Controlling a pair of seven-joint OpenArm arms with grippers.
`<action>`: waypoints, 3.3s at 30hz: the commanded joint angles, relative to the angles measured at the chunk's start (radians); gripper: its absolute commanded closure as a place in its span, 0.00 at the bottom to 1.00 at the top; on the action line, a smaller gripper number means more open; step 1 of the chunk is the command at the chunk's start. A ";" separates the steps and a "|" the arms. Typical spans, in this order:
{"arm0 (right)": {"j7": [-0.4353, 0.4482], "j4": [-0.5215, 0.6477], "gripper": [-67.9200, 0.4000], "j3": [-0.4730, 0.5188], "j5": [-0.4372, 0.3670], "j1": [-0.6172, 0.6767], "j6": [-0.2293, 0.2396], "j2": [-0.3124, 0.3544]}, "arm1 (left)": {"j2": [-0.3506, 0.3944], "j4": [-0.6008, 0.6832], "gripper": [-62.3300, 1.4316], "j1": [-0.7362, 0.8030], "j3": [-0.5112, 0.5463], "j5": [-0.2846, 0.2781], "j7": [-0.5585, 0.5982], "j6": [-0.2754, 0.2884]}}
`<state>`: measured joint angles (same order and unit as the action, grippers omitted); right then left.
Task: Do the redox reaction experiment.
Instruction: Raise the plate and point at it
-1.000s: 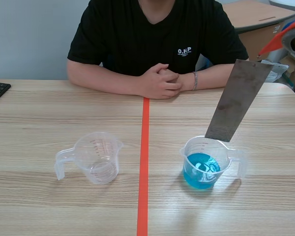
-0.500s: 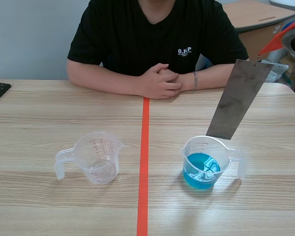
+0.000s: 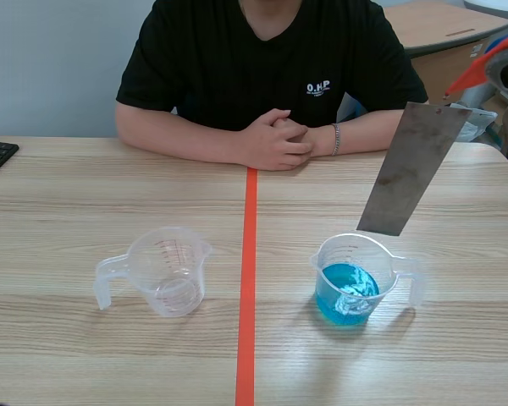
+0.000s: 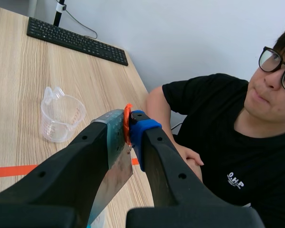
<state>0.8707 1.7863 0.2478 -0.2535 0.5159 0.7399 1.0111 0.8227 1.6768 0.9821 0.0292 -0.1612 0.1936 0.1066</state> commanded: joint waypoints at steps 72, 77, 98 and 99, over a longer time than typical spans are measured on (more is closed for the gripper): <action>0.014 0.015 0.97 0.020 -0.020 -0.012 0.006 0.013 | -0.628 -0.454 0.91 -1.299 -0.866 0.028 -0.247 0.058; 0.014 0.015 0.97 0.020 -0.020 -0.012 0.006 0.013 | -0.628 -0.454 0.91 -1.298 -0.867 0.028 -0.247 0.058; 0.015 0.015 0.97 0.020 -0.022 -0.012 0.006 0.013 | -0.620 -0.454 0.91 -1.298 -0.867 0.028 -0.245 0.058; 0.015 0.015 0.97 0.020 -0.025 -0.012 0.006 0.013 | -0.620 -0.454 0.91 -1.298 -0.867 0.028 -0.247 0.058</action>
<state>0.8673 1.7863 0.2478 -0.2550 0.5159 0.7399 1.0111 0.2047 1.2129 -0.3023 -0.8375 -0.1287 -0.0635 0.1619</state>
